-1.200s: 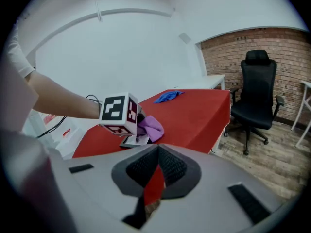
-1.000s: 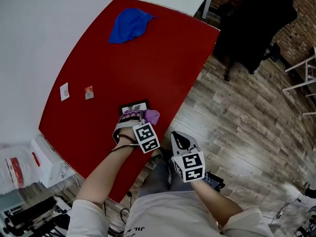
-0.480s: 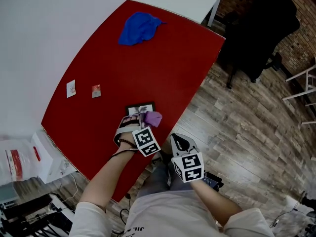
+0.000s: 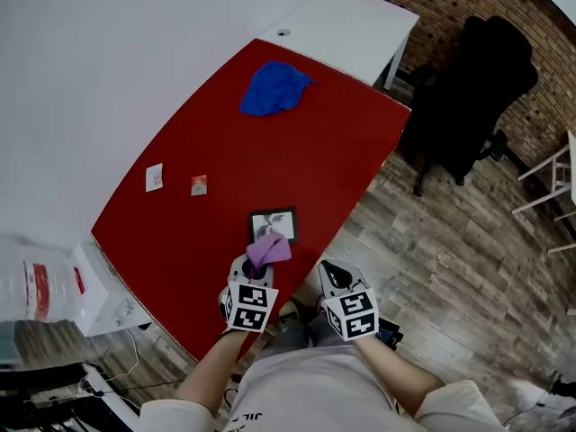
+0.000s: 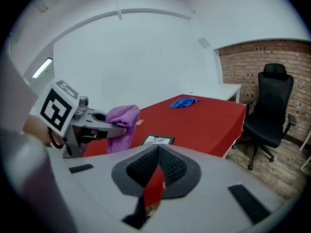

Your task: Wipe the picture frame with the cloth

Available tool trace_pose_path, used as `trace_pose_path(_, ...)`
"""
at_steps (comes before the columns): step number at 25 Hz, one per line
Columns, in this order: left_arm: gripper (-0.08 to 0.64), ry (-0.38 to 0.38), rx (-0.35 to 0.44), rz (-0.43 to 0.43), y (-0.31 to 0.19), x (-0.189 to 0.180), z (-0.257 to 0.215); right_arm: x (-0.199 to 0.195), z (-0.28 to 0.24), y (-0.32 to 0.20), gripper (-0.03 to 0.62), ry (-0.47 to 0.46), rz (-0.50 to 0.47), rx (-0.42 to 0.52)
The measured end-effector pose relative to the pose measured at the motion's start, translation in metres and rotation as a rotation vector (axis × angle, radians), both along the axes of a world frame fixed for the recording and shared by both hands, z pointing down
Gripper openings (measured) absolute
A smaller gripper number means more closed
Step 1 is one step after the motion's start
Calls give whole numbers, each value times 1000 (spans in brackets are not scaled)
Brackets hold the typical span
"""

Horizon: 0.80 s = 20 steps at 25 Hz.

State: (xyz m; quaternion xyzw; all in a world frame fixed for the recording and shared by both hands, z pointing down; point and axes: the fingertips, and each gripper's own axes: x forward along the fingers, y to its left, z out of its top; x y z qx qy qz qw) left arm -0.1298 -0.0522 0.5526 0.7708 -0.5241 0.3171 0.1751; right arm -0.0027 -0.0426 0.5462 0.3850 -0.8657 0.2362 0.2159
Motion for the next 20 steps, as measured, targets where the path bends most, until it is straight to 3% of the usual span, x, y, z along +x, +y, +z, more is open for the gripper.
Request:
trace_pose_path(4,63,163,58,-174,40,-10,-27,-2,-18,11,5,-16,-7,-7)
trace_pose_path(8,63,249,100,-273,71,-16,-42,-8,-31,21,5,2,-21,13)
trace_pose_path(15,63,242,187,-330,82,-30,-57,-16,-45,28,5,6,-9,32)
trace_pose_path(20,63,235,218,-319,84,-30,-67,-17,-46,35,5,5,4,26)
